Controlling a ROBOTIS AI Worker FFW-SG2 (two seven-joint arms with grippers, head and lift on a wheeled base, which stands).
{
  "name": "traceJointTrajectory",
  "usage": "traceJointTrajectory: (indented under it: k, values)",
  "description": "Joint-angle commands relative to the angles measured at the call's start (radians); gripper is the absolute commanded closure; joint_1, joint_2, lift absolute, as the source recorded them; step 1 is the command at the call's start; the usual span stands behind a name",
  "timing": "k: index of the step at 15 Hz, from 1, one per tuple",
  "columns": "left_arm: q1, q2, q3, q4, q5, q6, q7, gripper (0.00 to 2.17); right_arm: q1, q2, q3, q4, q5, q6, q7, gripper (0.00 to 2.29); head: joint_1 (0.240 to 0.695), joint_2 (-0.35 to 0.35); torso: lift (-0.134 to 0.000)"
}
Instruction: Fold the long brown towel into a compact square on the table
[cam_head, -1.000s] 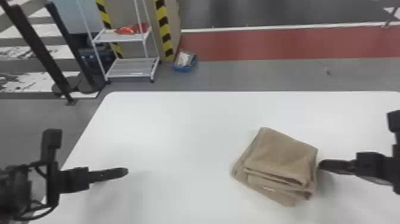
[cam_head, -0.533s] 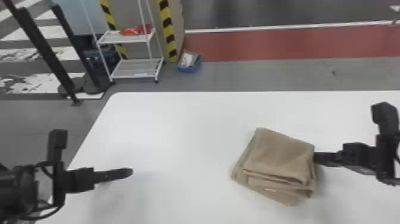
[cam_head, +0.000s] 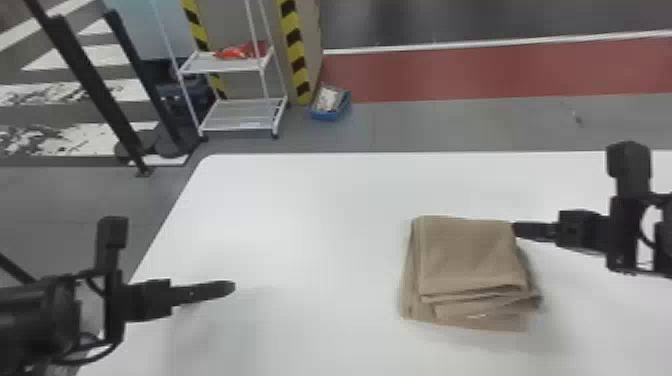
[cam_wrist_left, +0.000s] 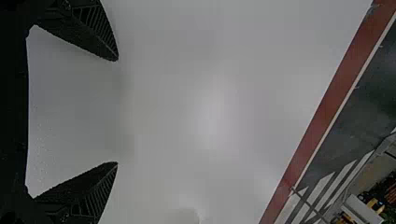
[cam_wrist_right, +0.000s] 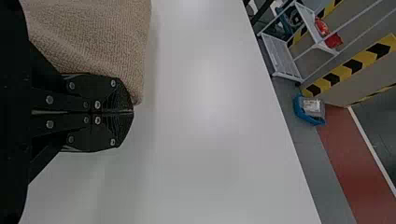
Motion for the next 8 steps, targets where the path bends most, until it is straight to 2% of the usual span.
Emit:
traceJointTrajectory:
  k: [1, 3, 5, 6, 7, 8]
  values:
    - [0.000, 0.000, -0.003, 0.001, 0.000, -0.002, 0.002, 0.09, -0.026, 0.009, 0.016, 0.054, -0.006, -0.078, -0.006, 2.07, 0.695, 0.185, -0.124]
    - [0.000, 0.000, -0.004, 0.001, 0.000, -0.002, 0.003, 0.09, -0.040, 0.009, 0.039, 0.081, -0.006, -0.118, -0.025, 2.07, 0.695, 0.193, -0.124]
    - [0.000, 0.000, 0.000, 0.001, 0.001, -0.002, 0.002, 0.09, -0.037, 0.009, 0.050, 0.064, 0.027, -0.106, -0.026, 2.04, 0.695, 0.196, -0.124]
    - [0.002, 0.000, 0.007, 0.001, 0.001, 0.001, -0.001, 0.09, -0.014, 0.009, 0.059, 0.020, 0.087, -0.100, -0.026, 1.60, 0.695, 0.197, -0.124]
    - [0.002, 0.000, 0.011, 0.003, 0.003, -0.002, 0.000, 0.09, 0.011, 0.009, 0.059, -0.045, 0.142, -0.100, -0.025, 0.75, 0.695, 0.196, -0.124]
    - [0.002, 0.002, 0.011, 0.006, 0.003, -0.002, 0.002, 0.09, 0.032, 0.009, 0.070, -0.112, 0.164, -0.100, -0.011, 0.16, 0.695, 0.191, -0.124]
